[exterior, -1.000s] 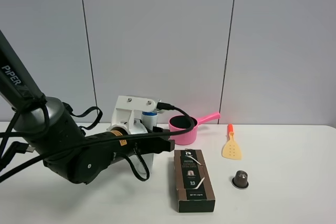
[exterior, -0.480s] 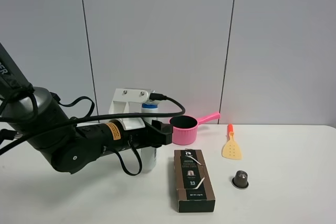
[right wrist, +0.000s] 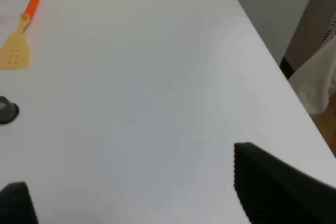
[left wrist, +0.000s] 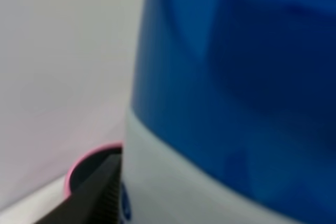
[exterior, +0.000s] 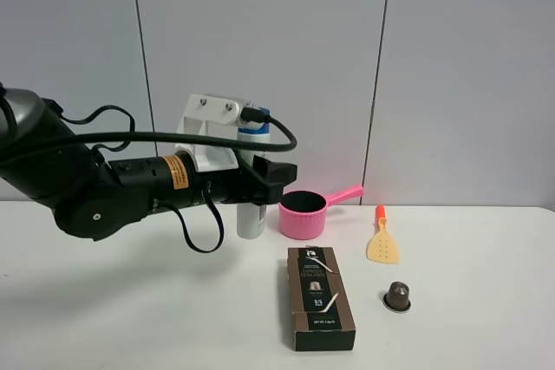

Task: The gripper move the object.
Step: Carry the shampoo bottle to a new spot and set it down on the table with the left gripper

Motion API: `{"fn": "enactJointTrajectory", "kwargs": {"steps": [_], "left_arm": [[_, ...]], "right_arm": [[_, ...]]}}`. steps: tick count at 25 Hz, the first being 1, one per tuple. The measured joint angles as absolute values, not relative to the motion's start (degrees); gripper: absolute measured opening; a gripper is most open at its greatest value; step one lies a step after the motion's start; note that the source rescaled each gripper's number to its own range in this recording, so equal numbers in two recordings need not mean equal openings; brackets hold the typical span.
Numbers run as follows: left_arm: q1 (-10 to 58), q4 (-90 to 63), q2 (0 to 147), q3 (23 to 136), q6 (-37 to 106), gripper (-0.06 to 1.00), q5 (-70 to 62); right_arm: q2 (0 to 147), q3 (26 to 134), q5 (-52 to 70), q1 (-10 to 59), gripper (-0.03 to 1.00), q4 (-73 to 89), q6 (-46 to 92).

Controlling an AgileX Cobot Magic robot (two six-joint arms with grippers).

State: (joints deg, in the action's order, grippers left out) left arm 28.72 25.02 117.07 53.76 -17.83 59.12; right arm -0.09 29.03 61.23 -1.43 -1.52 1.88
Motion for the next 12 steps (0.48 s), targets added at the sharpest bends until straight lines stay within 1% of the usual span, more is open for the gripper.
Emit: {"fn": "enactJointTrajectory", "kwargs": {"steps": [4,6,12], "left_arm": [[27.87,32.34,113.21,54.32,-21.78,0.27,58.20],[27.58,36.86,111.91,56.35,-26.05,0.27,57.13],[28.26,56.30,111.25,69.40,-43.43,0.27,53.62]], "right_arm": [[-0.09,29.03,61.23,-1.43,1.00,-1.52,1.88],[-0.09,29.03,61.23,-1.43,1.00,-1.52,1.88],[-0.09,29.03,61.23,-1.43,1.00,-1.52,1.88]]}}
